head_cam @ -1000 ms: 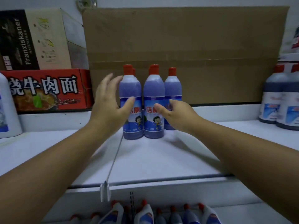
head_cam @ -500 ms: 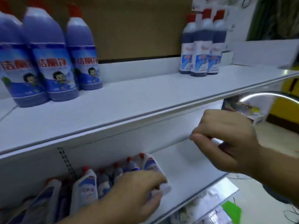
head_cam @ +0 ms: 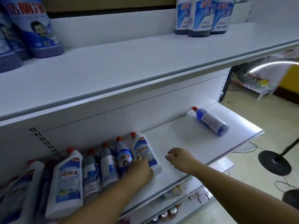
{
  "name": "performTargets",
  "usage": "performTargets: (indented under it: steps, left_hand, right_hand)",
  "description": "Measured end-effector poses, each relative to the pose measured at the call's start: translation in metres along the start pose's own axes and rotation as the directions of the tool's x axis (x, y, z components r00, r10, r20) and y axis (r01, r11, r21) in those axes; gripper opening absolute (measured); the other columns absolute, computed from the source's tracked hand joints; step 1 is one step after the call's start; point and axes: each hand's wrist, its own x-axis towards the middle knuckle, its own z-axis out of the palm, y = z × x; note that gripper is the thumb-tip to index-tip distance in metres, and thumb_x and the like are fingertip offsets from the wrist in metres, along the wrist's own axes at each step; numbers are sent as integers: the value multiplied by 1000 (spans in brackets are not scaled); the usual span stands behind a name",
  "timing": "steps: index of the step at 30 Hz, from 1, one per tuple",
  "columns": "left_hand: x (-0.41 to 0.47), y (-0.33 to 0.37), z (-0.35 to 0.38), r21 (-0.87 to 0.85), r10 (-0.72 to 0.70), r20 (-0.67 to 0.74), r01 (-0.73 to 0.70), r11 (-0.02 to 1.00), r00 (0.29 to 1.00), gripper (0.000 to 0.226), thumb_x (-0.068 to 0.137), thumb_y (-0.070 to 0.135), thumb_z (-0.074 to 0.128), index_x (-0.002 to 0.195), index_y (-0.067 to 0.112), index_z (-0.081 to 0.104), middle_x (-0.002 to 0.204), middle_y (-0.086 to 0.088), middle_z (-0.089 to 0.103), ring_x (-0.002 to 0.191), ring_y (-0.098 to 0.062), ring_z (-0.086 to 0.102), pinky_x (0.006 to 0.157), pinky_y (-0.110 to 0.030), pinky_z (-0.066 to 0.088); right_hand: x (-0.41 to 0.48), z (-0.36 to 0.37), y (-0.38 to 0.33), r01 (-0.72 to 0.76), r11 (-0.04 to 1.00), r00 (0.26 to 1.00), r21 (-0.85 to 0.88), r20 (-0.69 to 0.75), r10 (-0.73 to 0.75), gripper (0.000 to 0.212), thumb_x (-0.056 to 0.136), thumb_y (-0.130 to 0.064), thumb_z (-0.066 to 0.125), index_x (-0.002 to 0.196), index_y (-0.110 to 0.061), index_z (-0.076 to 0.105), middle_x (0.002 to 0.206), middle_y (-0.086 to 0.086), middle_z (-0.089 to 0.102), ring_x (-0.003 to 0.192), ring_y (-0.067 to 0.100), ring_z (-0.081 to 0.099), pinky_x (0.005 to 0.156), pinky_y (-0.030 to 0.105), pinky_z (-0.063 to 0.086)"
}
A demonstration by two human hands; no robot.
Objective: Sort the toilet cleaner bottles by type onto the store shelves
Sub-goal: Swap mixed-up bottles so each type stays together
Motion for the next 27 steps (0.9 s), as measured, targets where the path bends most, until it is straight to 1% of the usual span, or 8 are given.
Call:
performTargets:
  steps: [3, 8, 11, 15, 19, 22, 25, 27]
  left_hand:
    - [2, 5, 6, -129, 19, 2, -19, 992, 1000, 54, 93, 27, 46, 144, 12, 33, 153, -13, 29, 137, -29, 34, 111, -40, 32]
    - [5, -3, 6, -474, -7, 28, 19, 880, 1000, 31, 87, 20, 52, 118, 18, 58, 117, -7, 64, 106, -24, 59, 95, -38, 49]
    - [13, -12, 1, -646, -14, 26, 28, 763, 1000, 35, 88, 17, 56, 122, 22, 58, 122, -3, 64, 110, -20, 58, 97, -37, 49]
    - [26, -9, -8, -887, -193, -4, 86, 453, 981, 67, 82, 20, 71, 141, 21, 38, 142, -2, 47, 118, -21, 52, 93, -35, 47]
    - [47, 13, -24, -993, 272, 113, 121, -10, 955, 91, 57, 41, 87, 134, 13, 48, 119, -18, 65, 106, -33, 64, 90, -48, 53]
    - [61, 48, -40, -997, 374, 58, 72, -24, 926, 92, 40, 43, 93, 118, 11, 56, 97, -13, 72, 86, -27, 70, 70, -38, 57]
    - [65, 85, -50, -999, 434, 46, 35, 33, 900, 77, 51, 33, 89, 118, 13, 56, 100, -13, 72, 89, -29, 71, 76, -43, 57]
    - [62, 104, -53, -998, 468, 30, 2, 59, 883, 67, 58, 27, 83, 118, 15, 57, 104, -14, 72, 92, -31, 70, 78, -46, 57]
  right_hand:
    - [26, 29, -13, -127, 973, 991, 195, 73, 115, 54, 89, -44, 54, 131, -12, 45, 123, 9, 58, 104, 22, 60, 91, 35, 51]
    - [56, 44, -19, -186, 950, 973, 251, 182, 143, 49, 78, -54, 61, 99, -10, 66, 94, 7, 72, 84, 17, 67, 77, 29, 54]
    - [57, 35, -14, -198, 921, 970, 335, 203, 135, 39, 81, -46, 64, 102, -12, 62, 94, 8, 72, 84, 19, 70, 76, 31, 57]
    - [45, 11, -5, -219, 767, 970, 604, 220, 103, 34, 85, -35, 65, 106, -9, 60, 96, 12, 72, 85, 25, 71, 81, 41, 58]
    - [33, -23, -6, -77, 636, 990, 768, 136, -44, 36, 84, -27, 67, 113, -10, 55, 106, 12, 68, 93, 26, 70, 82, 39, 58]
    - [31, -52, 1, 5, 638, 998, 770, 33, -48, 34, 89, -33, 59, 113, -10, 57, 107, 11, 68, 94, 25, 69, 81, 37, 58]
    - [43, -82, 25, 73, 556, 972, 828, -183, 145, 36, 94, -41, 47, 88, -8, 62, 88, 11, 70, 83, 28, 68, 83, 40, 57]
    - [58, -101, 47, 114, 661, 884, 742, -379, 273, 25, 91, -35, 56, 89, -10, 60, 91, 13, 69, 81, 28, 67, 76, 38, 58]
